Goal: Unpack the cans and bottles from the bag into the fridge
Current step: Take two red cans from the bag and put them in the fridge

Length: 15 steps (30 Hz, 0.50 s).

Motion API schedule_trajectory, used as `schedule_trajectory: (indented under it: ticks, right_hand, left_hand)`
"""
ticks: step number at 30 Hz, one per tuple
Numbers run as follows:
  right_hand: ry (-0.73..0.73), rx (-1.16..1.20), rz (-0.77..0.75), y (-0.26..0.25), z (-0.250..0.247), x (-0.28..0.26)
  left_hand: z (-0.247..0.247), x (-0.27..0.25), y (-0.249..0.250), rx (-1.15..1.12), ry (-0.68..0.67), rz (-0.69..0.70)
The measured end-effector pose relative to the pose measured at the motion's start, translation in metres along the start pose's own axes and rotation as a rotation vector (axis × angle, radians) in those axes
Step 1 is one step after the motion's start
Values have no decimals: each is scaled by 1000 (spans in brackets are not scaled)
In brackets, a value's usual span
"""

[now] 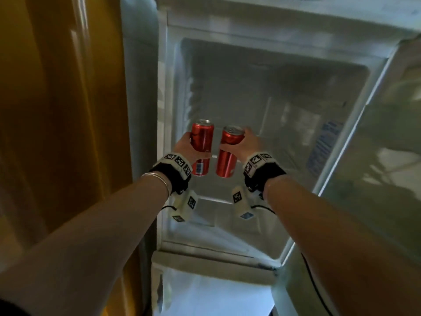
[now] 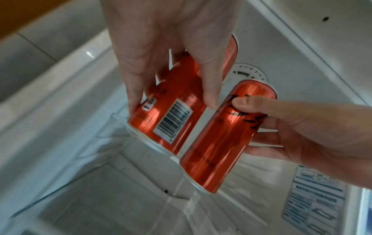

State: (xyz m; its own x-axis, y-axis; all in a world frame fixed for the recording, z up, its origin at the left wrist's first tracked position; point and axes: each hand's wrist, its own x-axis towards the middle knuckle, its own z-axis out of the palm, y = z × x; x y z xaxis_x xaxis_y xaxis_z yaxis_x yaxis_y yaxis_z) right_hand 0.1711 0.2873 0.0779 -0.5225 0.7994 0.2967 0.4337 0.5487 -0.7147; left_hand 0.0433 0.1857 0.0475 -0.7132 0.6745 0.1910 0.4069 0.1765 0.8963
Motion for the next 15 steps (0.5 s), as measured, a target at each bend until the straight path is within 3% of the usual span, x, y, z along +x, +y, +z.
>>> schedule_trajectory:
  ticks: [8,15]
  right_hand:
    - [80,-54,72,-5,9,90]
    - [10,6,145,15,28,151]
  left_hand:
    - [15,110,17,-4,-111,22]
    - [41,170,8,25,-116,0]
